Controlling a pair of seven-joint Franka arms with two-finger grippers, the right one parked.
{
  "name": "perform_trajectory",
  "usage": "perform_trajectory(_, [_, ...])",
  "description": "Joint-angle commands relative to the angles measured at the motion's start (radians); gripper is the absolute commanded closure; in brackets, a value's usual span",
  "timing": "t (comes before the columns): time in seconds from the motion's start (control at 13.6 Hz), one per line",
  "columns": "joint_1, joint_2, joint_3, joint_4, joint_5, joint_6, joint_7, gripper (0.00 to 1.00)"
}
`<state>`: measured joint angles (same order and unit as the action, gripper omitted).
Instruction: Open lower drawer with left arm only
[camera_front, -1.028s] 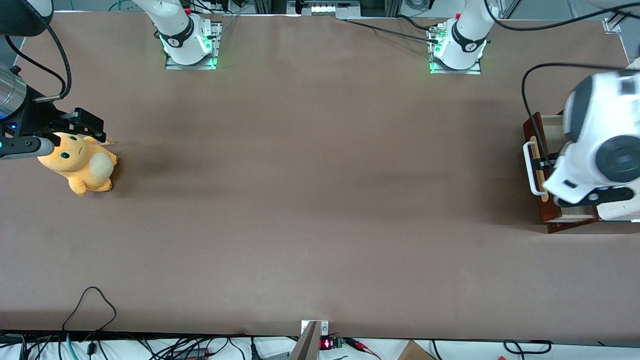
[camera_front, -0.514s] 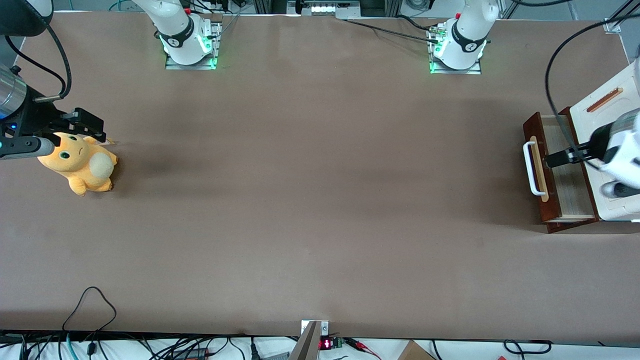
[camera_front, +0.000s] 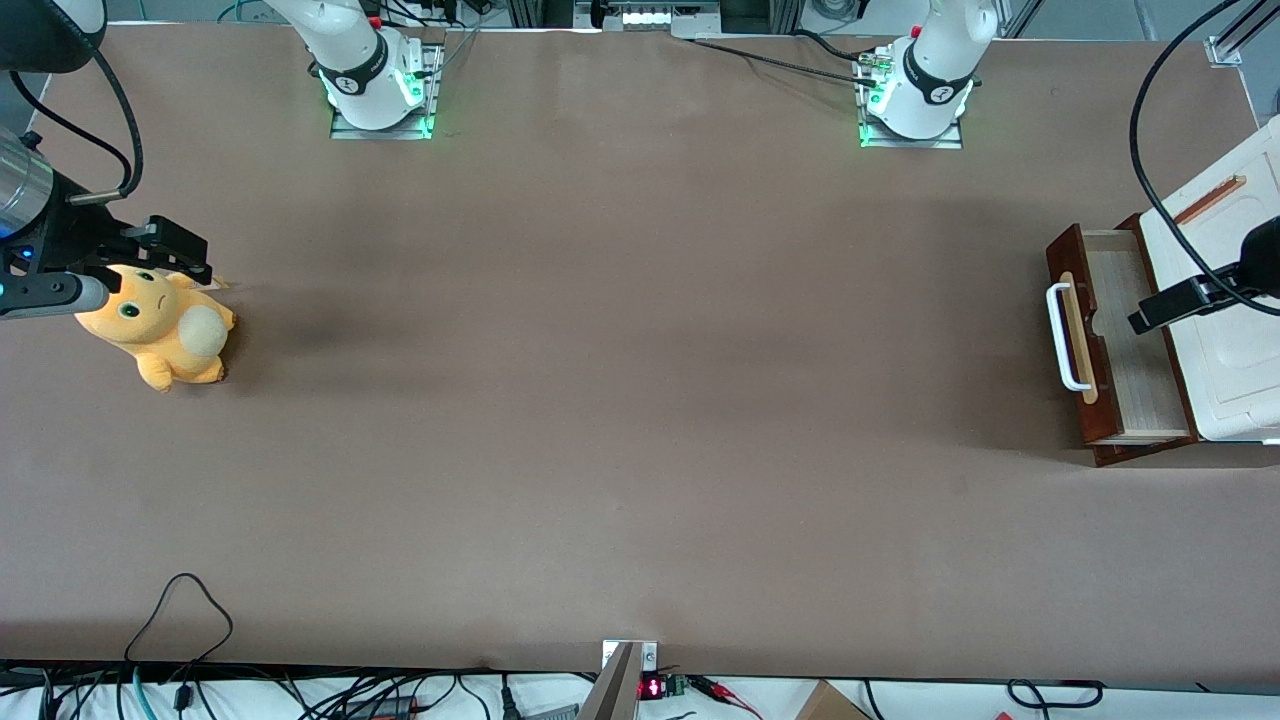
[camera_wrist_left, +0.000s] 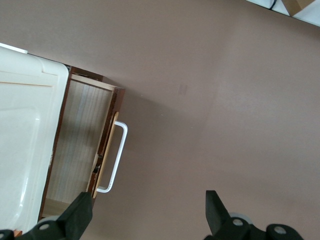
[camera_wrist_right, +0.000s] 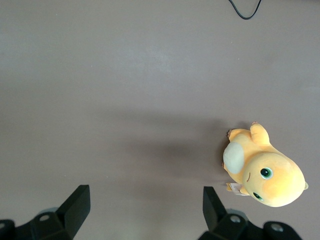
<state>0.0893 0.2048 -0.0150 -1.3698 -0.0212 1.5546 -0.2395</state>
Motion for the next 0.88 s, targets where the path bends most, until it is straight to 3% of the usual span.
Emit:
perform_trajectory(0.0, [0.017,-0.015,-0.009,-0.006,-0.011,-0.030,0.037,0.00])
perform_trajectory(0.22, [0.017,-0.037,-0.013,-0.008,-0.014,-0.100,0.137,0.00])
perform_trajectory(0.81, [-0.002,-0.045,-0.031,0.018,-0.014,-0.113,0.137,0.00])
